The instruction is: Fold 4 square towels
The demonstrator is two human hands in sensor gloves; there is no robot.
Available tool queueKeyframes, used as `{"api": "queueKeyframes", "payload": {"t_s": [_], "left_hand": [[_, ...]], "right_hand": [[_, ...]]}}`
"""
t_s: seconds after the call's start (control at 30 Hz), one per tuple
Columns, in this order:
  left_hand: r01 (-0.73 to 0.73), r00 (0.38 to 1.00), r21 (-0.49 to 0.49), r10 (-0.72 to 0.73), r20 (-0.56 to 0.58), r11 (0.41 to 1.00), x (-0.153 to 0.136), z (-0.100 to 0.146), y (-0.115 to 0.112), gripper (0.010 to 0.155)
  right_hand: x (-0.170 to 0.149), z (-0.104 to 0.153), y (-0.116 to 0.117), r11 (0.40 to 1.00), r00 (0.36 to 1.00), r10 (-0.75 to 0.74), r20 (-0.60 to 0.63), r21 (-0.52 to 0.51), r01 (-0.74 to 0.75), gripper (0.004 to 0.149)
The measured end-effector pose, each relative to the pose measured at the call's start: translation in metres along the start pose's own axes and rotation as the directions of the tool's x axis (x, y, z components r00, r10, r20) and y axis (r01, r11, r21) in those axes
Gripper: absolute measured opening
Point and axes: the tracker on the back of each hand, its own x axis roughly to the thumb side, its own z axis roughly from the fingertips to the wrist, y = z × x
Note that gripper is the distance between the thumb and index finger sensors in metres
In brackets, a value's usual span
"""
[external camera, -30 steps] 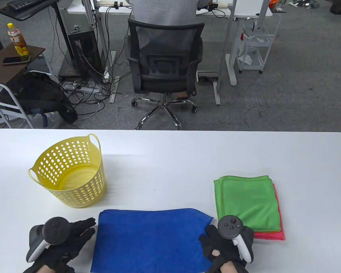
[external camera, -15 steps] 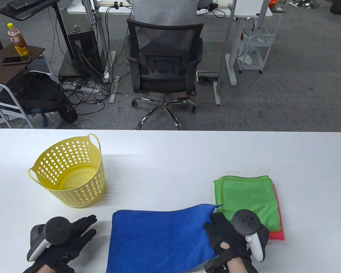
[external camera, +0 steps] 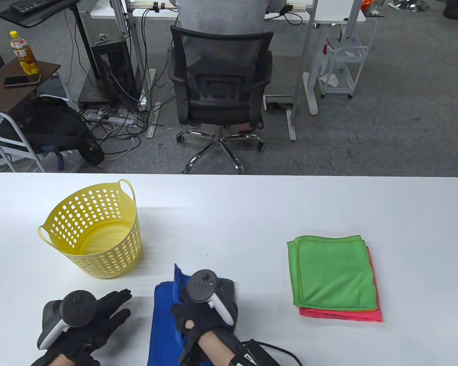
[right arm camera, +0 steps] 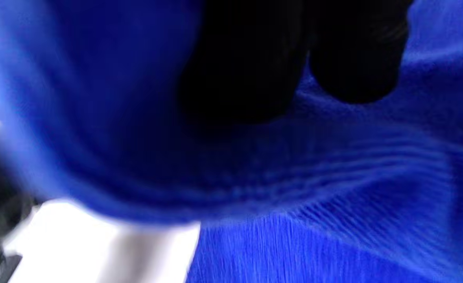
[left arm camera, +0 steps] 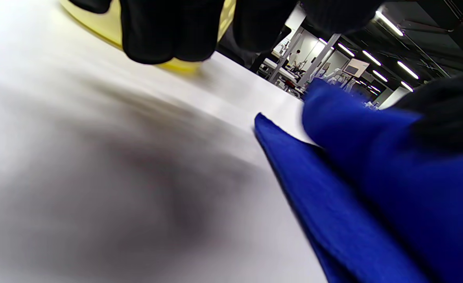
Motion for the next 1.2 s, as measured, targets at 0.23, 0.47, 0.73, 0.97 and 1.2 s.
{"api": "queueKeyframes", "payload": {"t_s": [0.23, 0.47, 0.73, 0.97, 1.2], "left_hand": [[-0.012, 1.000, -0.003, 0.012, 0.012, 1.000, 0.000, 0.000, 0.001, 0.067], [-0.015, 1.000, -0.003, 0.015, 0.014, 1.000, 0.000, 0.000, 0.002, 0.067], [-0.005, 1.000, -0.010, 0.005, 0.011, 1.000, 0.000, 0.000, -0.001, 0.066], [-0.001, 1.000, -0.007, 0.001, 0.011, 1.000, 0.001, 0.000, 0.000, 0.068], [0.006, 1.000, -0.004, -0.006, 0.004, 1.000, 0.001, 0.000, -0.001, 0.068]], "right_hand": [[0.006, 0.018, 0.002, 0.949, 0.975, -0.173, 0.136, 0.288, 0.129, 0.067], [-0.043, 0.048, -0.088, 0.970, 0.998, 0.046, -0.044, -0.235, -0.055, 0.061], [-0.093, 0.014, -0.045, 0.938, 0.894, 0.267, -0.360, -0.115, -0.327, 0.060], [-0.091, 0.015, -0.031, 0.911, 0.906, 0.263, -0.331, -0.224, -0.346, 0.057], [-0.099, 0.031, -0.052, 0.947, 0.983, -0.104, -0.151, -0.318, 0.051, 0.045]]}}
